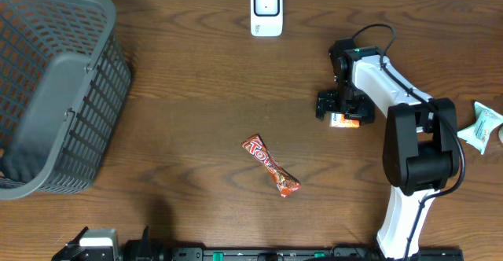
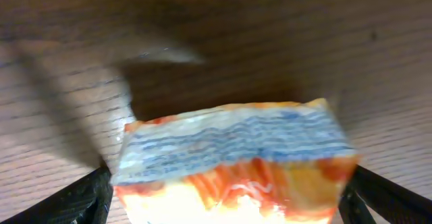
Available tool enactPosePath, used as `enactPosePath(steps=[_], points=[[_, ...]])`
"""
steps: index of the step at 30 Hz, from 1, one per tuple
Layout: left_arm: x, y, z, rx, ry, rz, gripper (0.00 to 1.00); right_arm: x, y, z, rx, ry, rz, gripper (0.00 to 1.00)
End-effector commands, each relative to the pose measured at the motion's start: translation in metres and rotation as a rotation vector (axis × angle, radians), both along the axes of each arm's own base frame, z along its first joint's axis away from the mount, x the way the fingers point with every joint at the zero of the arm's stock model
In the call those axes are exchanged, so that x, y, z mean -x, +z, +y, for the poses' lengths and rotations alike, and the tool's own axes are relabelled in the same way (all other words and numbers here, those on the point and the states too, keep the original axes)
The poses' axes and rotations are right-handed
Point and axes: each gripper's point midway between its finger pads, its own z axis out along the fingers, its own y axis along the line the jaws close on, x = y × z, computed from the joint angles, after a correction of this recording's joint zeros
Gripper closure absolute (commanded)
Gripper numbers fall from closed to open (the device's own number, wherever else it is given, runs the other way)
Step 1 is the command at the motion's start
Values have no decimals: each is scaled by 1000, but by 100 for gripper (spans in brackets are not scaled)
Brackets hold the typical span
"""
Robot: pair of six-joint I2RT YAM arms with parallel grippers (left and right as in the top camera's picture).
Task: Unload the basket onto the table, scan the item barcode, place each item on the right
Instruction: 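Close the right gripper on the Kleenex pack and lift it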
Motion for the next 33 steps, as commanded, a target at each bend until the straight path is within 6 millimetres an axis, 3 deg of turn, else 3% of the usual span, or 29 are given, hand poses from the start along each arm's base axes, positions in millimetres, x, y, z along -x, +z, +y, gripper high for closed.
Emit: enactPosePath(steps=[1, 5, 11, 16, 23, 28, 33], points=[[2, 1, 2, -18, 8, -5, 2, 6, -16, -23, 128, 68, 31, 1], [2, 1, 2, -18, 8, -5, 2, 9, -17, -18, 92, 90, 47, 4], [2, 1, 2, -18, 8, -5, 2, 10, -18, -12, 51, 90, 53, 43], [2, 1, 2, -18, 8, -5, 2, 5, -17, -11, 46, 89, 33, 53], [2, 1, 2, -18, 8, -5, 2, 10, 4, 19, -123, 66, 90, 51], [2, 1, 2, -18, 8, -5, 2, 28, 29, 61, -379, 77, 188, 55], [2, 1, 2, -18, 8, -5, 2, 49, 47, 85, -549, 66, 283, 55]])
